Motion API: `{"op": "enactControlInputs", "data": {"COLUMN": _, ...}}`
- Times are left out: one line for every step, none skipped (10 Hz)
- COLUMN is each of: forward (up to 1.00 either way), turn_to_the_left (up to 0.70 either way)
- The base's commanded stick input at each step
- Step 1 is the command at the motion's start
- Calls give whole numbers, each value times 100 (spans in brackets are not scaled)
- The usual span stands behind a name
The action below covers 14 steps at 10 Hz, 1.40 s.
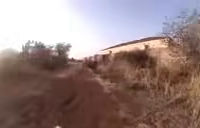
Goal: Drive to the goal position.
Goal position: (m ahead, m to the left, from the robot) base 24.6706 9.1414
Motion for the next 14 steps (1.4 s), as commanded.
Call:
{"op": "enactControlInputs", "data": {"forward": 70, "turn_to_the_left": 0}}
{"op": "enactControlInputs", "data": {"forward": 70, "turn_to_the_left": 0}}
{"op": "enactControlInputs", "data": {"forward": 70, "turn_to_the_left": 0}}
{"op": "enactControlInputs", "data": {"forward": 70, "turn_to_the_left": 0}}
{"op": "enactControlInputs", "data": {"forward": 70, "turn_to_the_left": 0}}
{"op": "enactControlInputs", "data": {"forward": 70, "turn_to_the_left": 0}}
{"op": "enactControlInputs", "data": {"forward": 70, "turn_to_the_left": 0}}
{"op": "enactControlInputs", "data": {"forward": 70, "turn_to_the_left": 0}}
{"op": "enactControlInputs", "data": {"forward": 70, "turn_to_the_left": 9}}
{"op": "enactControlInputs", "data": {"forward": 70, "turn_to_the_left": 24}}
{"op": "enactControlInputs", "data": {"forward": 70, "turn_to_the_left": 35}}
{"op": "enactControlInputs", "data": {"forward": 70, "turn_to_the_left": 18}}
{"op": "enactControlInputs", "data": {"forward": 70, "turn_to_the_left": 6}}
{"op": "enactControlInputs", "data": {"forward": 70, "turn_to_the_left": 0}}
